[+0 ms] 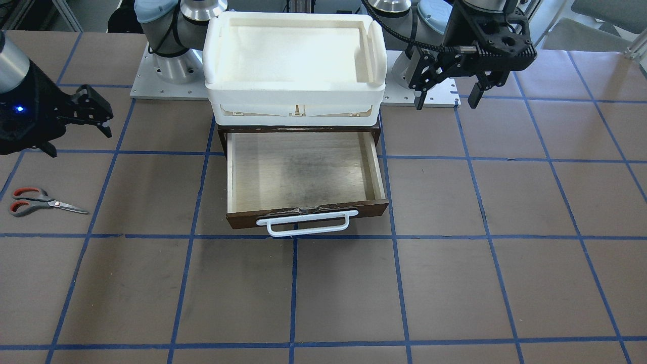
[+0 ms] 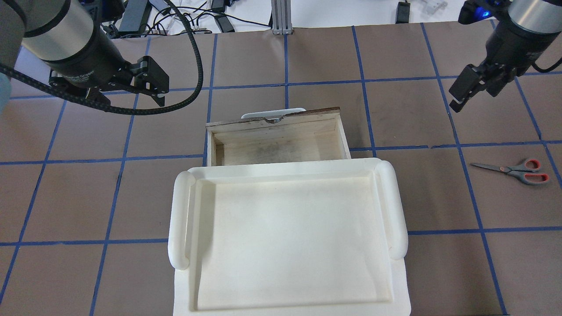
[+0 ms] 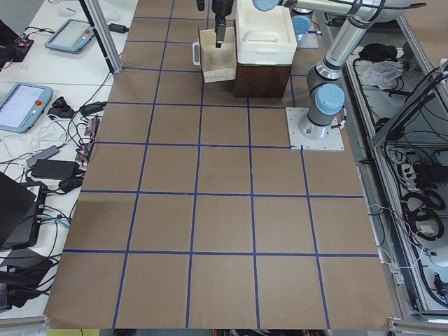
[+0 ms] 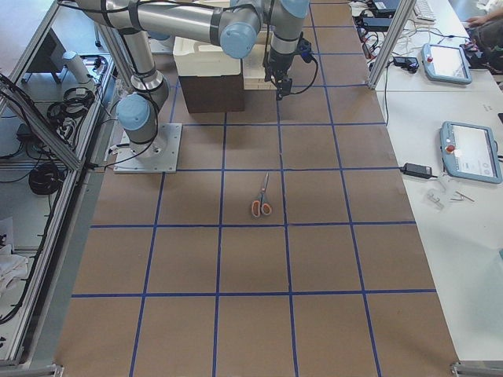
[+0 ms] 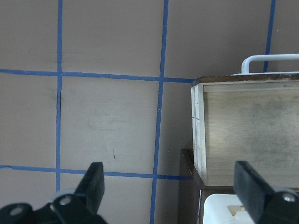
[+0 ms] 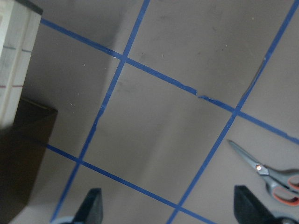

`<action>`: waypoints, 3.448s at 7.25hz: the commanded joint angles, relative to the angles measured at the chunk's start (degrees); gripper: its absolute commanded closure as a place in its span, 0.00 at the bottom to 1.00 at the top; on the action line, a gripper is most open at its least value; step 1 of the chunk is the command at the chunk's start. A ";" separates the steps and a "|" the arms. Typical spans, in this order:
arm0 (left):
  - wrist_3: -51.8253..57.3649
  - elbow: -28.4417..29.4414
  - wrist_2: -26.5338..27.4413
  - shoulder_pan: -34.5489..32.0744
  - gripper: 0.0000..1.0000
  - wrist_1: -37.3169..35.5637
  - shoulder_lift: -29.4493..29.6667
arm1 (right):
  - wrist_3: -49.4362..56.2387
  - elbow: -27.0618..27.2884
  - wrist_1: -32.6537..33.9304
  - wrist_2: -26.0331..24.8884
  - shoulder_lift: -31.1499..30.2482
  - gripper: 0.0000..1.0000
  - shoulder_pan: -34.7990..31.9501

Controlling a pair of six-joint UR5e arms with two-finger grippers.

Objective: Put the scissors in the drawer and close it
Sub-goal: 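Move the right gripper over the orange-handled scissors beside the drawer, then lower the right gripper and grasp the scissors by the handles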

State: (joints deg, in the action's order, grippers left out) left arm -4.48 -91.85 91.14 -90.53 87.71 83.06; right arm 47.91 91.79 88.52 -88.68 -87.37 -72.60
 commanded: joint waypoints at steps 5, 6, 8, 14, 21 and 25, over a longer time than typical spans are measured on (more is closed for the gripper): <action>0.00 0.00 0.00 0.09 0.00 -0.09 0.00 | 62.27 16.72 34.53 -4.62 7.56 0.00 15.99; 0.00 0.00 0.00 0.09 0.00 -0.09 0.00 | 66.91 17.71 39.40 -5.53 9.82 0.00 16.08; 0.00 0.00 0.00 0.00 0.00 -0.09 0.00 | 73.19 17.90 39.19 0.49 15.63 0.00 21.76; -0.09 0.00 0.00 0.00 0.00 -0.17 0.09 | 77.51 21.94 42.52 2.72 16.35 0.00 22.59; -0.09 0.00 0.00 0.09 0.00 -0.18 0.00 | 75.57 21.94 42.35 -2.55 18.20 0.00 22.76; 0.00 0.00 0.00 0.09 0.00 -0.18 0.00 | 75.13 21.94 42.61 -1.41 19.60 0.46 23.73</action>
State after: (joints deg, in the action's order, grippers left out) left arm -4.49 -91.84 91.18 -90.44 87.54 83.06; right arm 123.16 113.73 131.05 -90.48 -68.06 -48.89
